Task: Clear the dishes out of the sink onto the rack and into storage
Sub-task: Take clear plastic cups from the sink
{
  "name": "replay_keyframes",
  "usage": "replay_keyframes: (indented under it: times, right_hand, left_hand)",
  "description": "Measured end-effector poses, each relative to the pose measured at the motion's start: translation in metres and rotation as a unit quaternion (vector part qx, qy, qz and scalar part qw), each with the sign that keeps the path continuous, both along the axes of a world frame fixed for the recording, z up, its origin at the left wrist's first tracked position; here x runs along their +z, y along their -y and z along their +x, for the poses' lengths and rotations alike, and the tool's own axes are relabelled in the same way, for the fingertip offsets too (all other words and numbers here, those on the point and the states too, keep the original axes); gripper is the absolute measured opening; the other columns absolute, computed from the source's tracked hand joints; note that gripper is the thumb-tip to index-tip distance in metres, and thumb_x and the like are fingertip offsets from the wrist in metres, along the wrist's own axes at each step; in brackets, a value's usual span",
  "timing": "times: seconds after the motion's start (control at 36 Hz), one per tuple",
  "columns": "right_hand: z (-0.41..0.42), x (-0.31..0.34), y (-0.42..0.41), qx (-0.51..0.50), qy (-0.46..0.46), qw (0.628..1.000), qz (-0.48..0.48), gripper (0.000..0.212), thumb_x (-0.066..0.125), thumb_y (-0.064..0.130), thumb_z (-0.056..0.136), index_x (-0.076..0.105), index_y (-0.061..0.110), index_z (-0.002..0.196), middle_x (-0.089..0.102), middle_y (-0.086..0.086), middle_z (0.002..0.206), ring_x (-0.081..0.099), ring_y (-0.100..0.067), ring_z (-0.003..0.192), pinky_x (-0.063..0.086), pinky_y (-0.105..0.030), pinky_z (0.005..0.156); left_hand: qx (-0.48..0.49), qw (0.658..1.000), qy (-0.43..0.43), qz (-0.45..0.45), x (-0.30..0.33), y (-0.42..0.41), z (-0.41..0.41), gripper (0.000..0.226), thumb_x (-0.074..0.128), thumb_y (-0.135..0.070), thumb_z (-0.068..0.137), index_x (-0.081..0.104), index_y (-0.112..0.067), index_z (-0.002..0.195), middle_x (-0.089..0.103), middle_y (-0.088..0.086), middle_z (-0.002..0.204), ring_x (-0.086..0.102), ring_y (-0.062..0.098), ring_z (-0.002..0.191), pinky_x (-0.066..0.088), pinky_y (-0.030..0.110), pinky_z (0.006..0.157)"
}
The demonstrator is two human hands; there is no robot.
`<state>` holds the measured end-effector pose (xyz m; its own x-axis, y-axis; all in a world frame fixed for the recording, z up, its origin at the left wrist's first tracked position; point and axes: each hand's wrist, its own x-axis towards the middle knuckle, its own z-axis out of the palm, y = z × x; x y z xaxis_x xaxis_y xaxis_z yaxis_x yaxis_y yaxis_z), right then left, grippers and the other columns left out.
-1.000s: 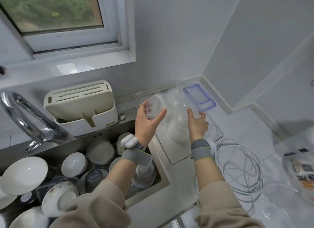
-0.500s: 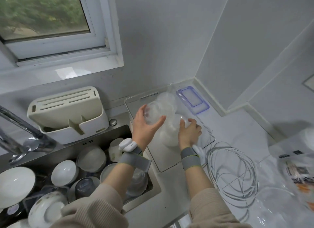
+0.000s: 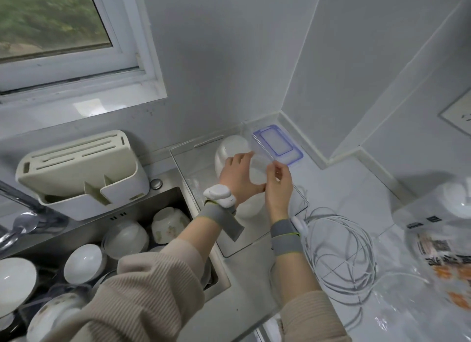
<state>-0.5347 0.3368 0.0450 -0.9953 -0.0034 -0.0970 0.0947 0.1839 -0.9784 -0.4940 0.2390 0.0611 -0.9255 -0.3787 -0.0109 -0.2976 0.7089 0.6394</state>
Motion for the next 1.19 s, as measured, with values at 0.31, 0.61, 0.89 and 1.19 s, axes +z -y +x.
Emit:
replay_keyframes:
  times: [0.31,0.61,0.89,1.19]
  right_hand:
    - [0.003,-0.009,-0.011,0.087,0.049,0.986,0.135,0.034,0.055,0.017,0.094,0.059,0.007,0.127,0.061,-0.013,0.124,0.058,-0.027,0.112,0.044,-0.035,0.099]
    - [0.024,0.006,0.007,-0.003,-0.098,0.981,0.168,0.031,0.049,0.013,0.096,0.056,0.004,0.126,0.052,-0.014,0.126,0.049,-0.026,0.118,0.034,-0.023,0.096]
    - [0.097,0.014,0.050,0.086,-0.263,0.942,0.190,0.026,0.053,-0.003,0.085,0.064,0.004,0.108,0.058,-0.011,0.113,0.053,-0.026,0.107,0.042,-0.029,0.092]
    - [0.199,-0.047,0.076,0.379,-0.380,0.789,0.300,0.029,0.060,0.006,0.078,0.067,0.006,0.106,0.063,-0.013,0.112,0.061,-0.030,0.105,0.053,-0.038,0.089]
  left_hand:
    - [-0.001,0.998,0.040,0.040,-0.031,-0.007,0.009,0.100,0.080,-0.046,0.071,0.028,-0.014,0.150,0.033,0.005,0.153,0.041,0.025,0.134,0.036,0.033,0.105]
    - [-0.004,0.997,-0.040,0.068,-0.027,0.003,0.031,0.081,0.075,-0.027,0.080,0.033,-0.010,0.148,0.036,0.012,0.148,0.034,0.027,0.137,0.029,0.030,0.112]
    - [0.250,0.919,-0.303,0.028,-0.034,0.035,0.106,0.012,0.047,-0.024,0.094,0.058,-0.025,0.100,0.051,-0.009,0.078,0.049,0.005,0.071,0.037,0.013,0.067]
    - [0.534,0.819,-0.152,0.146,-0.121,0.077,0.229,0.011,0.045,-0.035,0.086,0.054,-0.041,0.089,0.059,-0.027,0.077,0.050,-0.007,0.070,0.035,0.015,0.067]
